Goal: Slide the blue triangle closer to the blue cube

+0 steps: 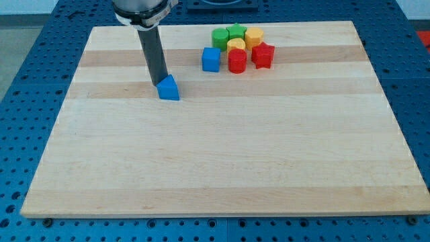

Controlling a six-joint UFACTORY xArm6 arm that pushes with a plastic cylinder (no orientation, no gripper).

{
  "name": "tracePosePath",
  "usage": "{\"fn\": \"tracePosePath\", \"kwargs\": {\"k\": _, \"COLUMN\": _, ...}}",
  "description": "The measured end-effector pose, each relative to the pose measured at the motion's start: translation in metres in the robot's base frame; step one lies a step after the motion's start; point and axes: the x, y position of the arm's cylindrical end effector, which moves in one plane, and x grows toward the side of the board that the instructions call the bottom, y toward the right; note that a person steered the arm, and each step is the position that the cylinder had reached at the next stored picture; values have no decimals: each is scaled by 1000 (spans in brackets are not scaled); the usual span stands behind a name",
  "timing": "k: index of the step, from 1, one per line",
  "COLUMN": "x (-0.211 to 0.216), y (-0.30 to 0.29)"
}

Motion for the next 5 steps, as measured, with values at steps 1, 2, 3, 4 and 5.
{"fn": "tracePosePath", "kwargs": {"k": 1, "x": 6, "y": -3}}
{"fn": "tracePosePath", "kwargs": {"k": 2, "x": 6, "y": 19}}
{"fn": "tracePosePath", "kwargs": {"k": 3, "x": 6, "y": 4}}
{"fn": "tracePosePath", "kwargs": {"k": 4, "x": 7, "y": -18}}
{"fn": "tracePosePath", "kwargs": {"k": 5, "x": 14, "y": -41}}
